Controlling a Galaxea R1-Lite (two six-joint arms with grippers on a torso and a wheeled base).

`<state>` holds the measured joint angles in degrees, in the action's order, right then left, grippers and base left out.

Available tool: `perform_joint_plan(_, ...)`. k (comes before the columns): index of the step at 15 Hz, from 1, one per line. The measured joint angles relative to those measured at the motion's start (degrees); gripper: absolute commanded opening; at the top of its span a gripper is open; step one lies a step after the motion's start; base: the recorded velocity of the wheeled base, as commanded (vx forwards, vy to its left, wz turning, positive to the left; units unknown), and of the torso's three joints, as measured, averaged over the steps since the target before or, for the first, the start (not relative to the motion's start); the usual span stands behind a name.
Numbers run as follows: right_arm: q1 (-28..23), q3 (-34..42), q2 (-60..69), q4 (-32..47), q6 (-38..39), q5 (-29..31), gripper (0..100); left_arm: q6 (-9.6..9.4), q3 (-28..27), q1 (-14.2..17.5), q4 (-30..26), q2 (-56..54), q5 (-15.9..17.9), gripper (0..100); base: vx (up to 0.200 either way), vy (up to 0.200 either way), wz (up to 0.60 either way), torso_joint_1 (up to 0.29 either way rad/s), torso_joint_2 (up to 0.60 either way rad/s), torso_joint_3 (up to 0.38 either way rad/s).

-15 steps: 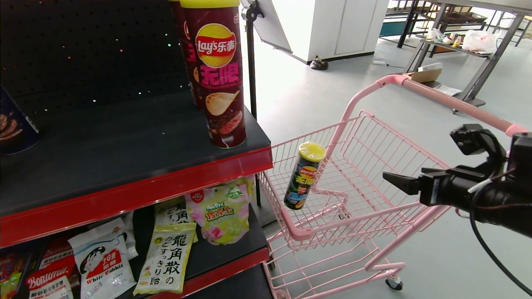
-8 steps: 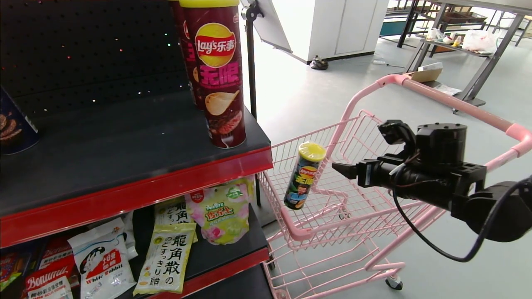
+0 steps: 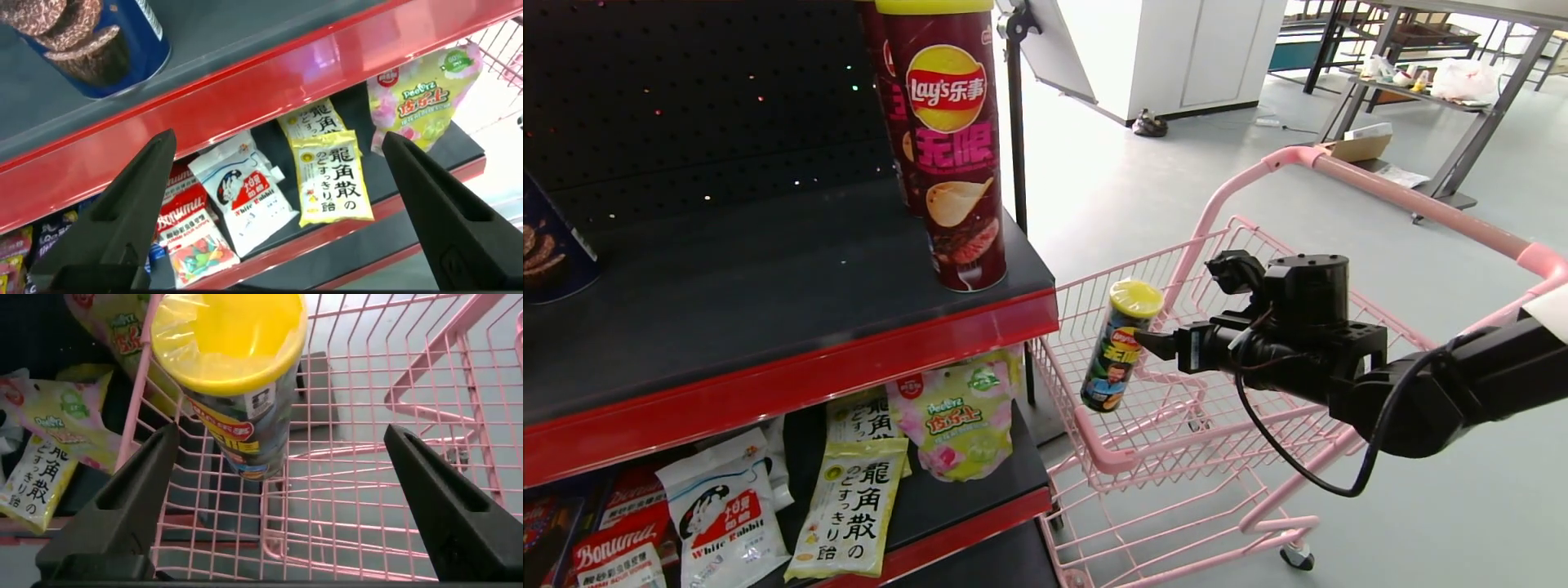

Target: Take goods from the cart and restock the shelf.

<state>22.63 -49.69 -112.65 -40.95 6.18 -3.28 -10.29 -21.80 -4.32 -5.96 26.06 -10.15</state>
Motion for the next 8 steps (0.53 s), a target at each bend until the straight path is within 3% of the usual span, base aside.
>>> perform_joint_plan(8, 2.5, -7.2, -6.2, 0.0, 2.7, -0.9, 100, -0.16, -0.2, 0.0, -0.8, 0.3, -0.3, 100, 0.000, 0.000, 0.00, 0.000, 0.00, 0.000)
